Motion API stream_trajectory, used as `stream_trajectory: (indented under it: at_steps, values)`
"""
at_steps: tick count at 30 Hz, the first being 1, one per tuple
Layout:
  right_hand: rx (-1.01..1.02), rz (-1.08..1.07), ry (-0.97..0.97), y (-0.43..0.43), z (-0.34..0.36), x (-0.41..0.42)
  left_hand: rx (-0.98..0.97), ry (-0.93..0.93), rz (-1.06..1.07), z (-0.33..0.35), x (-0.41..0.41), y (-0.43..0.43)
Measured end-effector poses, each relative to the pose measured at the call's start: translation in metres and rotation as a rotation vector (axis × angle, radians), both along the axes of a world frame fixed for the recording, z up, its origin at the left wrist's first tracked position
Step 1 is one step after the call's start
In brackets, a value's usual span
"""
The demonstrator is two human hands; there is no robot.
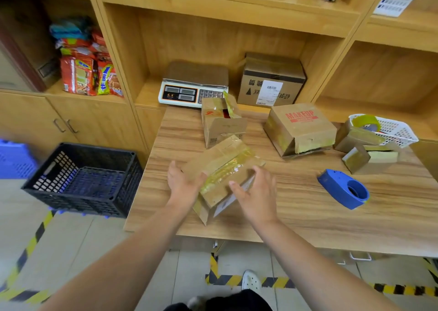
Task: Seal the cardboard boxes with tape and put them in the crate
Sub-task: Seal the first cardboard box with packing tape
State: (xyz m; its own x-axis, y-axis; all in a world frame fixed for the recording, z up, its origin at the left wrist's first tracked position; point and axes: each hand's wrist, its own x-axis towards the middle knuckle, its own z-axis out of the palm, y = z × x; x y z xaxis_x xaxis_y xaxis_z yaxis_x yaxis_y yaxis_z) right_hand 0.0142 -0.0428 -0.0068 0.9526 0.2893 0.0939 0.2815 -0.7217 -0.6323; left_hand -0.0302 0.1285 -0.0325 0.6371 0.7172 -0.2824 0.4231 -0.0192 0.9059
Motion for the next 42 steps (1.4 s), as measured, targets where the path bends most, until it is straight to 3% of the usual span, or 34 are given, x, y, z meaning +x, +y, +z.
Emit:
stream_trajectory:
  at_steps: [4,8,10,18,23,32,36,39,42]
  values:
    - [-0.226,0.046,0.003,0.025,0.002,0.021,-0.088,-0.058,0.061,-0.003,-0.005,-0.021]
    - [-0.413,0.036,0.088,0.041,-0.004,0.037,-0.375,-0.14,0.043,0.0,-0.008,-0.027]
    - [-0.453,0.044,0.075,0.043,-0.007,0.042,-0.41,-0.18,0.022,-0.002,-0.008,-0.024]
    - [-0.431,0.03,0.07,0.044,-0.003,0.079,-0.475,-0.158,-0.069,-0.009,0.001,-0.003]
    - [-0.385,0.002,0.214,0.038,-0.002,0.109,-0.487,-0.054,-0.128,-0.017,0.008,0.016]
    - [-0.422,-0.03,0.178,0.044,-0.005,0.128,-0.567,-0.035,-0.152,-0.012,0.032,0.048]
    - [-0.357,-0.036,0.262,0.047,0.0,0.129,-0.491,0.007,-0.178,-0.002,0.041,0.059]
    - [-0.203,-0.053,0.446,0.055,0.008,0.13,-0.274,0.114,-0.141,0.011,0.053,0.061]
    - [-0.292,-0.032,0.413,0.071,0.01,0.127,-0.069,0.208,-0.071,0.02,0.064,0.048]
